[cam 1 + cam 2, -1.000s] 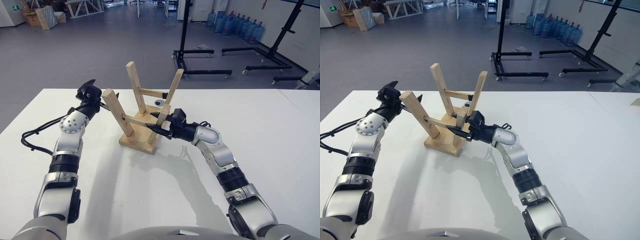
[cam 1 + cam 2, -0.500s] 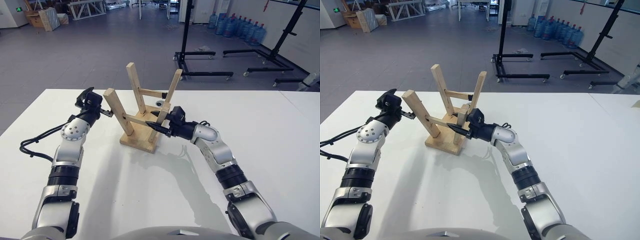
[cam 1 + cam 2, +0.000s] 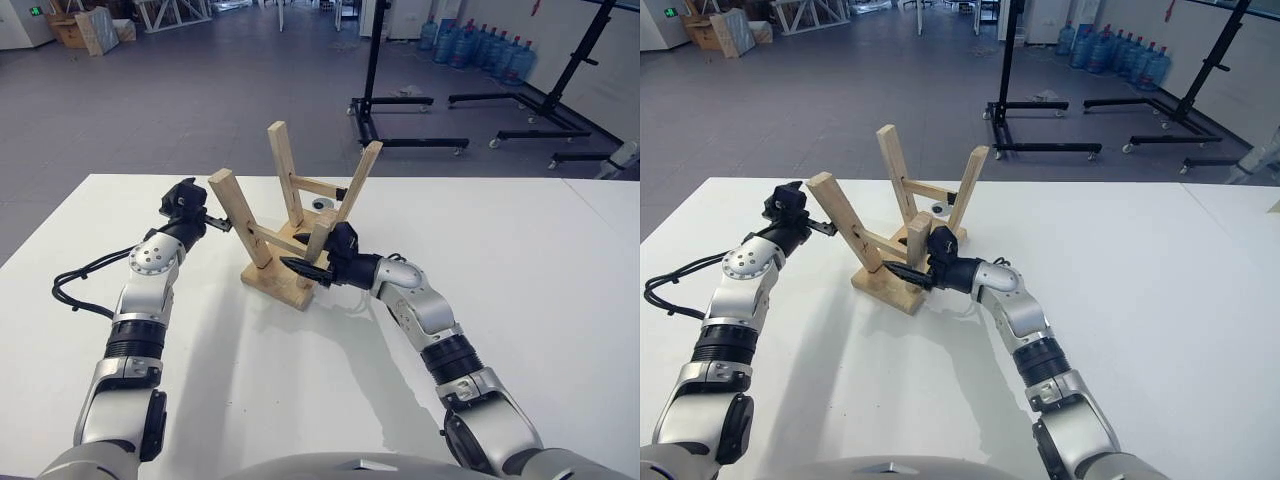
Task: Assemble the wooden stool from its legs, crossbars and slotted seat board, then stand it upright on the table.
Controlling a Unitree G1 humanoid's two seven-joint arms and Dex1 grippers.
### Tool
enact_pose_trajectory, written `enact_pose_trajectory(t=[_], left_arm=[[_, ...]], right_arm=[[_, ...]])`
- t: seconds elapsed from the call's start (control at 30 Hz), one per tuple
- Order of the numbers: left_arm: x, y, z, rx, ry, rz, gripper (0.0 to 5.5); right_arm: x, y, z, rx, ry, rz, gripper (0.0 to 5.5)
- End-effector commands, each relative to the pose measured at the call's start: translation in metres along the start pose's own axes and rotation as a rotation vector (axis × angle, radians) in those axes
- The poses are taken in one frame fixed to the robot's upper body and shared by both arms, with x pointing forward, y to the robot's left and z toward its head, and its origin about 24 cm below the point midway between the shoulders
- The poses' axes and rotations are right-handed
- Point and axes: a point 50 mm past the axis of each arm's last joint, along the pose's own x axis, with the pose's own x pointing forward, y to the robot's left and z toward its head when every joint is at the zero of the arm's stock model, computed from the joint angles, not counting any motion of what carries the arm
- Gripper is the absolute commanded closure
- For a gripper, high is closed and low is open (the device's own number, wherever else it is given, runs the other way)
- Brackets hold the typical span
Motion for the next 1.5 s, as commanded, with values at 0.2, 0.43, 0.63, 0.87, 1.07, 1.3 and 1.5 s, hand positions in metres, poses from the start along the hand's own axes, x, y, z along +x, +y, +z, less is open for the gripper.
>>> enact_pose_trajectory(t=[0.2,0.43,0.63,0.87,1.07,1.3,1.5], left_arm=[[0.007,0.009,-0.009,0.050,0.063,0.040,0.10],[-0.017,0.063,-0.018,0.022,0.130,0.142,0.10],[-0.099,0.077,0.023,-0.253,0.149,-0.353,0.10],[-0.069,-0.002,0.069,-0.281,0.011,-0.647,0.10],[-0.034,-0.011,0.054,-0.378,0.002,-0.387,0.10],[-0.024,-0.006,0.033,-0.448,0.039,-0.321,0.10],[0.002,0.006,0.027,-0.632,-0.044,-0.376,0.10]], right_arm=[[-0.021,-0.007,-0.009,-0.024,0.046,-0.058,1.17],[-0.087,-0.013,-0.009,-0.011,0.094,-0.002,1.17],[-0.190,-0.053,-0.003,-0.021,0.256,-0.349,1.17],[-0.164,-0.124,0.030,0.009,0.052,-0.825,1.17],[-0.048,-0.065,-0.010,0.119,0.048,-0.516,1.17],[-0.015,-0.006,-0.025,0.120,0.069,-0.318,1.17],[0.009,0.053,-0.013,0.047,0.045,-0.103,1.17]])
